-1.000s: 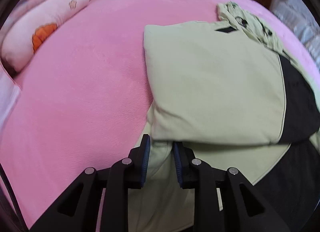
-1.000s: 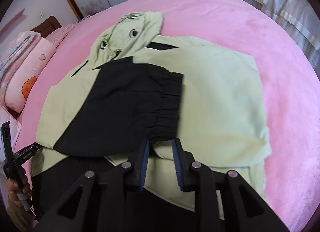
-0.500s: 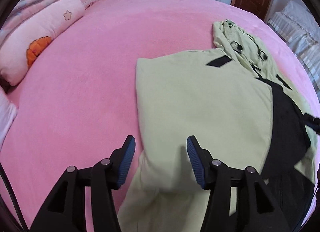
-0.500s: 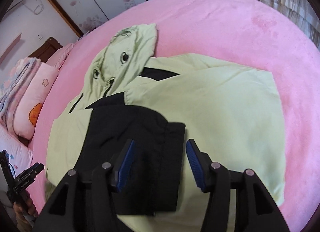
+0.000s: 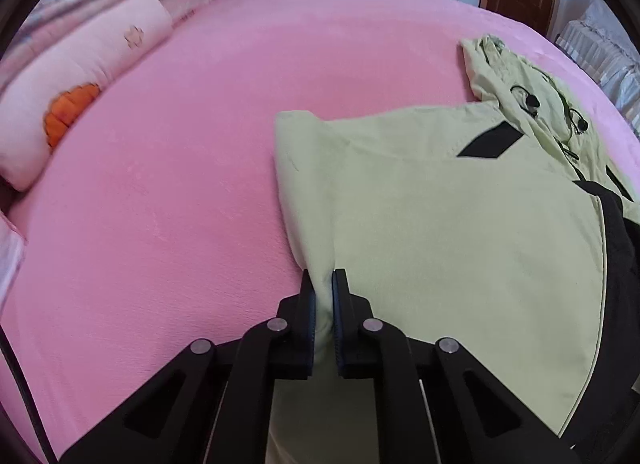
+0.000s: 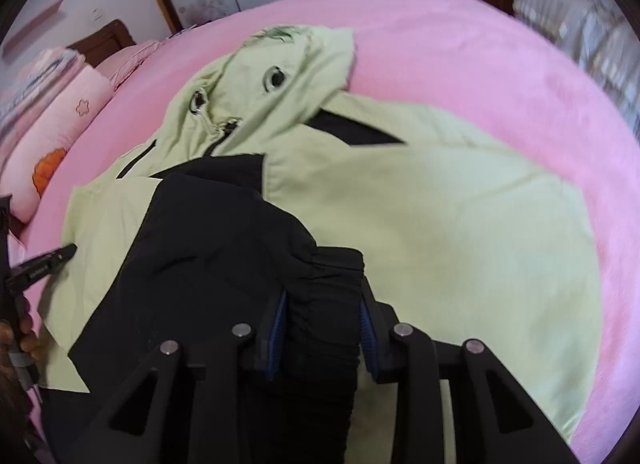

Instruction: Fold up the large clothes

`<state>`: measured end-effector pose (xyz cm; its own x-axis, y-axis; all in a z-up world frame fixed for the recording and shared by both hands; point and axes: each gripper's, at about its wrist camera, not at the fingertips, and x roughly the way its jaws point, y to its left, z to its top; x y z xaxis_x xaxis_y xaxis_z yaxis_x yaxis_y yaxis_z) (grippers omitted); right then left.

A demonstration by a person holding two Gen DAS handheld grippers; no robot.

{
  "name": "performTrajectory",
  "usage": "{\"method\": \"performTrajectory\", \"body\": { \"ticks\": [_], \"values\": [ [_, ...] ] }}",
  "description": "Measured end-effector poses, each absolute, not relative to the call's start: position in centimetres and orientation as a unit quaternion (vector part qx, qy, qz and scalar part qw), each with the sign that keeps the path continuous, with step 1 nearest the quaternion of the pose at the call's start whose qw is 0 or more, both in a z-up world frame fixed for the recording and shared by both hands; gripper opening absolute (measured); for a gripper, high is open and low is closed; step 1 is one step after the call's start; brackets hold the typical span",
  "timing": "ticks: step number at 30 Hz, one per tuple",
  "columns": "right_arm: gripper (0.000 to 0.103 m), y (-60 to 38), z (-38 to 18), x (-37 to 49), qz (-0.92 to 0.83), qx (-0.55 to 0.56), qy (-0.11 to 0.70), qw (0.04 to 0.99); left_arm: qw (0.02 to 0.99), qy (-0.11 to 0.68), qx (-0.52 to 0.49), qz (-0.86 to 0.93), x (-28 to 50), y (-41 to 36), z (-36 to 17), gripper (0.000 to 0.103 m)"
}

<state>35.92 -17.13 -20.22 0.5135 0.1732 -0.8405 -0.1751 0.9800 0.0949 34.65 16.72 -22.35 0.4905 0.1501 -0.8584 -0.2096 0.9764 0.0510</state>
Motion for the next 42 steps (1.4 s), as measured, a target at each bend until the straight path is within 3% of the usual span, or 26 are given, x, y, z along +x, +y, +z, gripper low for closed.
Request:
{"method": "performTrajectory", "body": {
  "ticks": [6,11,14,17,25,28,32,38,40,42],
  "values": [
    [0.027,-14.6,-17.5,36.8,0.079,-0.037,0.400,0.912,0.877,0.459,-0.029,0.138,34.5,17.3,-20.6,0.004],
    [0.034,-15.9,-22.5,40.3,0.045,-0.020,0.489,0.871,0.861,0.481,-0.024,0.163,35.7,18.4,-23.3,0.004],
    [0.042,-17.4,-21.8,40.0,0.038,0.014,0.497,0.867,0.859,0.483,-0.029,0.164,36.2,18.4,-23.6,0.007],
    [0.046,-18.2,-20.0,38.8,0.032,0.017,0.487,0.873,0.854,0.488,-0.036,0.176,35.7,18.8,-22.9,0.022],
    [0.046,-13.7,-16.1,34.2,0.077,0.011,0.439,0.895,0.881,0.449,-0.091,0.117,31.7,13.0,-18.5,0.031],
    [0.046,-10.6,-16.5,33.2,0.128,0.025,0.456,0.880,0.881,0.457,-0.109,0.062,30.5,9.4,-18.6,0.048],
    [0.046,-7.8,-19.1,32.2,0.157,0.009,0.469,0.869,0.872,0.480,-0.082,0.048,30.0,6.6,-20.8,0.051],
    [0.043,-14.0,-21.2,31.8,0.085,0.024,0.487,0.869,0.865,0.496,-0.039,0.073,29.7,7.4,-23.2,0.054],
    [0.026,-17.5,-20.6,31.2,0.107,0.090,0.492,0.859,0.861,0.502,-0.039,0.073,29.6,7.9,-22.9,0.054],
    [0.025,-20.0,-19.6,29.8,0.104,0.130,0.484,0.859,0.858,0.506,-0.042,0.072,29.3,8.2,-22.3,0.054]
  ]
}}
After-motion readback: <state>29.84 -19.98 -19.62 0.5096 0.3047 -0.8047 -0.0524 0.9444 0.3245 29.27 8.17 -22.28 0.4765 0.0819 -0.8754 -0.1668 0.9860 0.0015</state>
